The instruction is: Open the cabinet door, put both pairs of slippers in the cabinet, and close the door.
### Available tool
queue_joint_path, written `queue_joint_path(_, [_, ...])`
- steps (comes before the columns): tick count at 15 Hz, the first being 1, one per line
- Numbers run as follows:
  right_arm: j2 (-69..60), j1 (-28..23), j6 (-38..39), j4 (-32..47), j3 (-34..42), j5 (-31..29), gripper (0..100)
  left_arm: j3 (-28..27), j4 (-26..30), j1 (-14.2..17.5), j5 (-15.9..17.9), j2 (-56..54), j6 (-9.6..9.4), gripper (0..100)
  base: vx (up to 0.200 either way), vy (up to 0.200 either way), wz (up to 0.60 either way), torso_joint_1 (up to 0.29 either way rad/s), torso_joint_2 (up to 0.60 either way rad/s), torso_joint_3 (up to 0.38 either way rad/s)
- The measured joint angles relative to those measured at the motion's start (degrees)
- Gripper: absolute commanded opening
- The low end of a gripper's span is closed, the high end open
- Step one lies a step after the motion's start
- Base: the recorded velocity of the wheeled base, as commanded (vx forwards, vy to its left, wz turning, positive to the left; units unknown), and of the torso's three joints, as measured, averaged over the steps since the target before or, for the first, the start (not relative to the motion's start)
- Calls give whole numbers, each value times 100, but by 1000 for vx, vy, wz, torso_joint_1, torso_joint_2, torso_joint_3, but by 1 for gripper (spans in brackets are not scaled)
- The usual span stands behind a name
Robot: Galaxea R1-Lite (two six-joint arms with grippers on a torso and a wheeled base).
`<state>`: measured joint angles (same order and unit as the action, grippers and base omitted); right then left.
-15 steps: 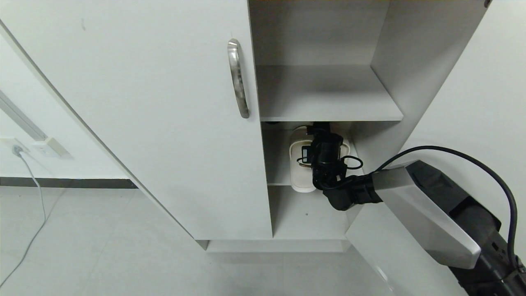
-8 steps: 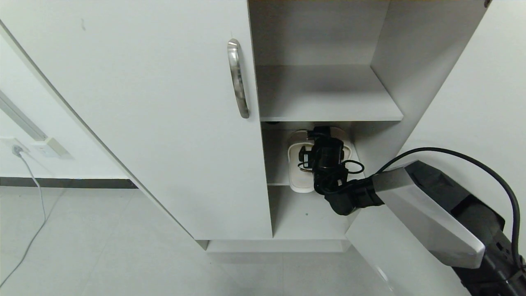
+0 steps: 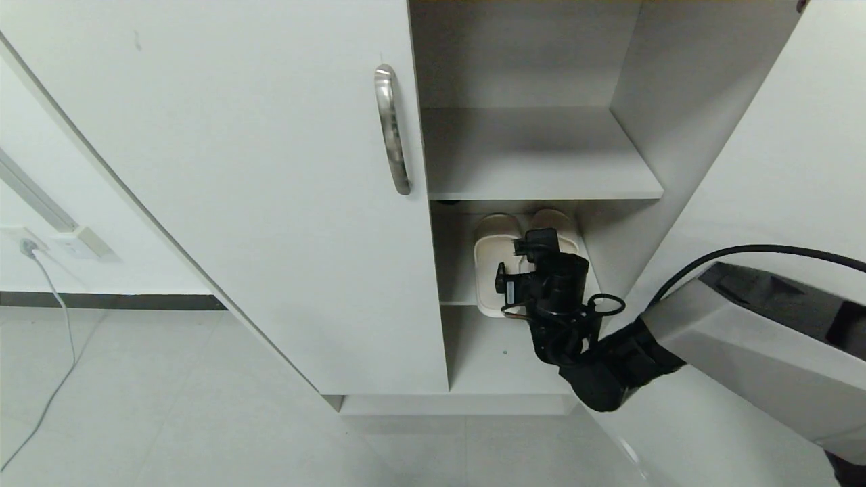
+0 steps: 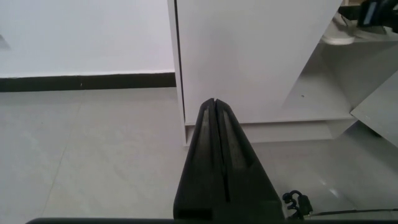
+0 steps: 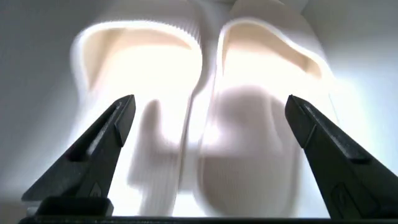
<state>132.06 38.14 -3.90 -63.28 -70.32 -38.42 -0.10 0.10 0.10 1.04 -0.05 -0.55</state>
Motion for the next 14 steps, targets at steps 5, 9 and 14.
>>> queue_joint_path(5, [-778,542,-22,-1436,1894,-74,100,0,1,0,0,0,1,0,0,0,0,0,0,0])
queue_joint_path(9, [-952,621,-69,-1447,2063,-74,100,0,1,0,0,0,1,0,0,0,0,0,0,0])
queue_joint_path(14, [-1026,650,-154,-1456,2068,-71,100,-1,6,-2,2,0,9,0,-200,0,0,3,1,5])
